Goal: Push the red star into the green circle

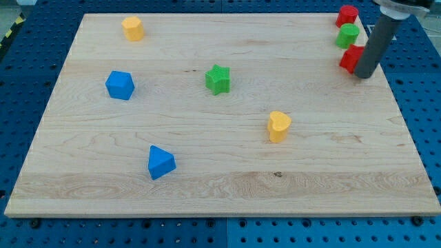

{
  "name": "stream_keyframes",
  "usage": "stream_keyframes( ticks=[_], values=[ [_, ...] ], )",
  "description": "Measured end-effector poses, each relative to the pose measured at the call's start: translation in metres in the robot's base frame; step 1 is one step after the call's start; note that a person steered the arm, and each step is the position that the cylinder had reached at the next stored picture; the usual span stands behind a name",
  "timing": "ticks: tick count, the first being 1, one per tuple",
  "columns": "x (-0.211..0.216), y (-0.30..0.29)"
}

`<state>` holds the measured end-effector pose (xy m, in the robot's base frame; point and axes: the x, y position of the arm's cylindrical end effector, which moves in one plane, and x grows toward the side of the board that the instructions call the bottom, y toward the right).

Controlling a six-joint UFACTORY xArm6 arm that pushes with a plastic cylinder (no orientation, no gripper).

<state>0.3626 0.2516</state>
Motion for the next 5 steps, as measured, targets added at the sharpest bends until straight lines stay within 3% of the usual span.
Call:
stream_keyframes(
  ticks=[5],
  values=[
    [-0.038,0.010]
  ],
)
